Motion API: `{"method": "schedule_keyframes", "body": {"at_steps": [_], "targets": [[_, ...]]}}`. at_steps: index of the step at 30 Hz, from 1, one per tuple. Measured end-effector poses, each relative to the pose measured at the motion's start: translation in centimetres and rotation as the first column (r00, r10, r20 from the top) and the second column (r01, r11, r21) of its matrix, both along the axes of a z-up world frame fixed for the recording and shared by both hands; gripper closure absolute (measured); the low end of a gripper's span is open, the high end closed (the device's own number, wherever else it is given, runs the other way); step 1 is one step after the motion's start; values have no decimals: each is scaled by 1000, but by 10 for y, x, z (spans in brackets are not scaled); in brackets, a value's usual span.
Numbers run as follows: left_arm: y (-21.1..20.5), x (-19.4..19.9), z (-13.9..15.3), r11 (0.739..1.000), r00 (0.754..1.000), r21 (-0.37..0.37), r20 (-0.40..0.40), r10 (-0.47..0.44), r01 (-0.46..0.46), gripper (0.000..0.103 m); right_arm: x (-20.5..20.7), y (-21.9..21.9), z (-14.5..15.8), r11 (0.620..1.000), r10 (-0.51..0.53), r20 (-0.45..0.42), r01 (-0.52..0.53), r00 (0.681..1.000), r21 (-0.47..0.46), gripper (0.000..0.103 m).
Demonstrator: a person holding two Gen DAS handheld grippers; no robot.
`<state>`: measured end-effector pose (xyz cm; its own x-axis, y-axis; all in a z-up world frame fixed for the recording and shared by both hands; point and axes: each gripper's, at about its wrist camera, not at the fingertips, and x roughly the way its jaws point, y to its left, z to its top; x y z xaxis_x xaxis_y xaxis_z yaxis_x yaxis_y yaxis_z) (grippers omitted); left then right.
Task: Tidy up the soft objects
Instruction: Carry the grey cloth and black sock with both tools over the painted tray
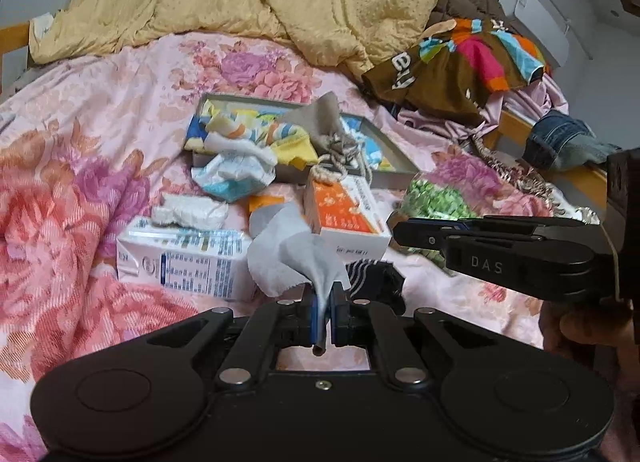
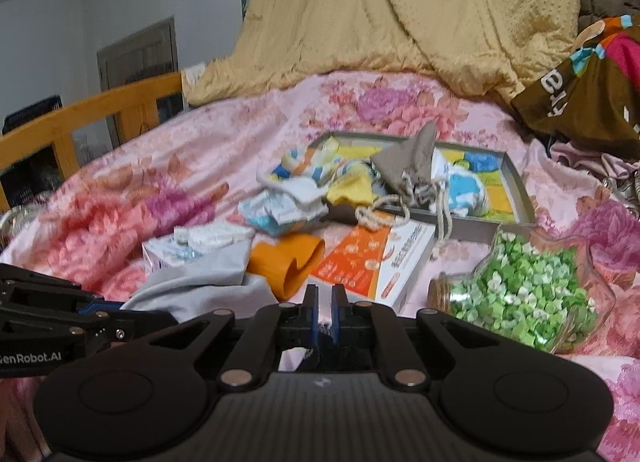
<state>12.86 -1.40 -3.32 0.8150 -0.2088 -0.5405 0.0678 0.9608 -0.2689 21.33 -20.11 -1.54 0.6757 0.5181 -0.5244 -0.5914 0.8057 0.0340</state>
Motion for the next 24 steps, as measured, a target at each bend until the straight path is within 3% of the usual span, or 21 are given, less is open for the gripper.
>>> {"method": "schedule_keyframes", "body": {"at_steps": [8,15,17,19,24], "targets": [[-6,3,24,999,998,17,49,-30,29,98,-1,-11,14,997,-25,52,20,998,79,96],[-4,7,25,999,999,18,46,-28,27,98,9,-6,0,999,-30,-50,31,998,17,94],[-3,7,22,1000,999,18,41,-25,24,98,14,-3,-9,999,-42,-98,40,994,-18,88],[-2,8,20,1000,999,15,37,-23,22,98,19,0,-18,997,-61,-139,54,988,-49,74],[0,12,17,1000,999,9,34,-19,19,98,27,5,-36,996,-67,-203,53,977,-74,65]]}}
